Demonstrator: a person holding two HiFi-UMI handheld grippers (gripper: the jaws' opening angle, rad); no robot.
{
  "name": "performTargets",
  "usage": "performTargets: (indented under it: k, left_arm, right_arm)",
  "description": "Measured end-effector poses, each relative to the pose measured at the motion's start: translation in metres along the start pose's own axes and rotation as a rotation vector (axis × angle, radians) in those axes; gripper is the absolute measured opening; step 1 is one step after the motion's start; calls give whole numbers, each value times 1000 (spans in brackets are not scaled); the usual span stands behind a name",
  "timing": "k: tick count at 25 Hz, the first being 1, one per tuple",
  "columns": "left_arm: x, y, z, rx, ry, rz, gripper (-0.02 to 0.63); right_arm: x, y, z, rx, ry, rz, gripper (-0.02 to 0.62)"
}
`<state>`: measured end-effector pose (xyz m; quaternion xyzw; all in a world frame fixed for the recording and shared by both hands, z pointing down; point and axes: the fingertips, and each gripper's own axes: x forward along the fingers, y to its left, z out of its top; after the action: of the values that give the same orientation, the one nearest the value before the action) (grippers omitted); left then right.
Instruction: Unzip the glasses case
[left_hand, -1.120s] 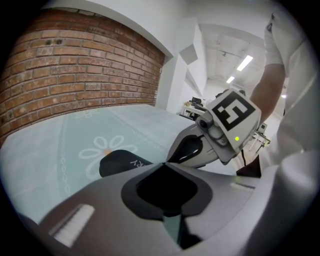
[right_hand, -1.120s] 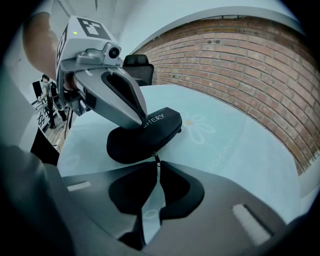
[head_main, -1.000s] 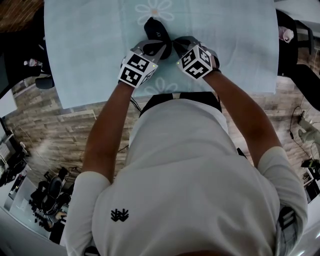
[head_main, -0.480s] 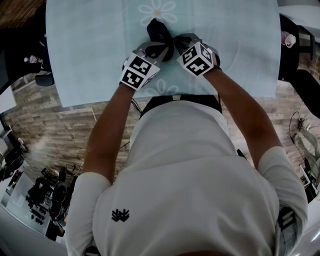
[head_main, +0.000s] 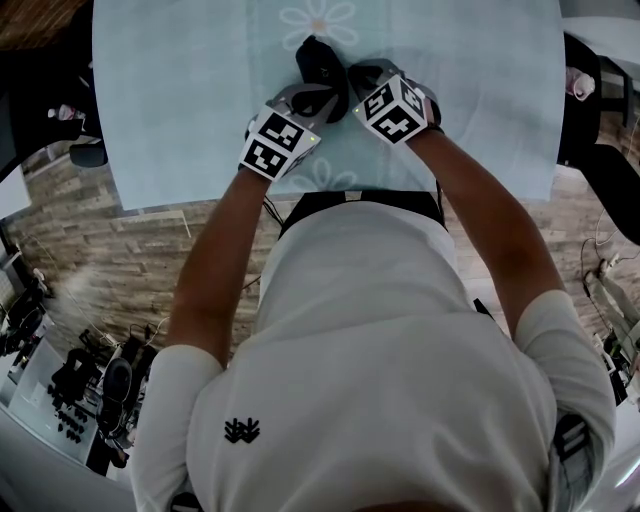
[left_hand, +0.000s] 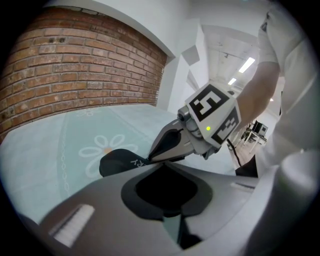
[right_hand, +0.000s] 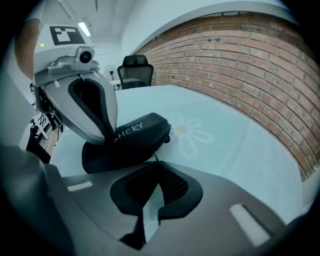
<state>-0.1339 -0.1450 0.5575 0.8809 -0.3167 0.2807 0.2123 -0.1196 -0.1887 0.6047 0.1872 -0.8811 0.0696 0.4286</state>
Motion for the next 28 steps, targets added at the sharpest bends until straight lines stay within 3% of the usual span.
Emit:
performTargets:
  k: [28]
  left_arm:
    - [1, -3, 7, -73, -23, 11, 54]
  right_arm:
    - [33, -60, 56, -147, -49, 69, -2]
